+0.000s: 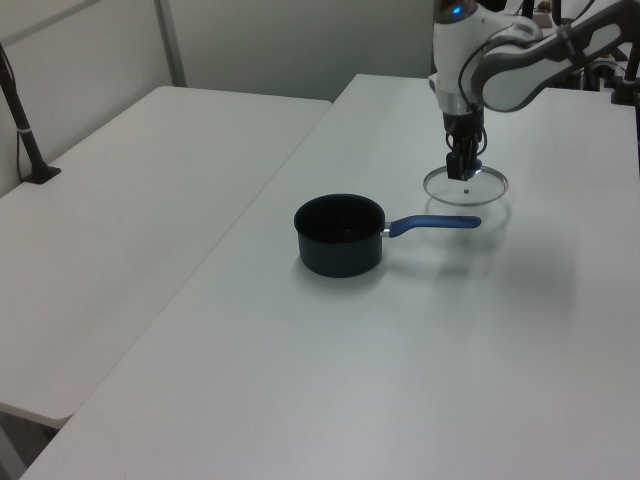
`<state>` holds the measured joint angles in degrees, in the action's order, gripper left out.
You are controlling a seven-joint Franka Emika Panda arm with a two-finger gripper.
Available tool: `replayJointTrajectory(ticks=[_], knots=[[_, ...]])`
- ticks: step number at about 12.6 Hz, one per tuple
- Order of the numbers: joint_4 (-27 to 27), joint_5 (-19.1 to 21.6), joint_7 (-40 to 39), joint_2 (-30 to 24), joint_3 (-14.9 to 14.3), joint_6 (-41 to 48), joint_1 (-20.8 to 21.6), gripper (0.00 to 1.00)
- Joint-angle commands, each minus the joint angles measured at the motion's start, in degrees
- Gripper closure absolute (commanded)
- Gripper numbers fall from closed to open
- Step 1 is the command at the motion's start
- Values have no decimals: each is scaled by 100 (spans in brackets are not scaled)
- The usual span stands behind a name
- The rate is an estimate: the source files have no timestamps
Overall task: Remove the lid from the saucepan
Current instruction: 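Lift the glass lid off the saucepan and carry it beside the pan, then lower the glass lid flat onto the table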
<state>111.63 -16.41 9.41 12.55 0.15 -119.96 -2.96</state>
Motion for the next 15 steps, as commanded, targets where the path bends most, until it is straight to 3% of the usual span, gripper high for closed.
replayJointTrajectory(ticks=[1,4,12,14,15], knots=[[52,-134,-53,89,38,-150,-20,71],[52,-134,-27,195,29,-159,-20,61],[34,-117,70,362,29,-300,6,51],[-1,-99,87,362,21,-300,6,28],[-105,-47,201,345,-6,-291,6,5]])
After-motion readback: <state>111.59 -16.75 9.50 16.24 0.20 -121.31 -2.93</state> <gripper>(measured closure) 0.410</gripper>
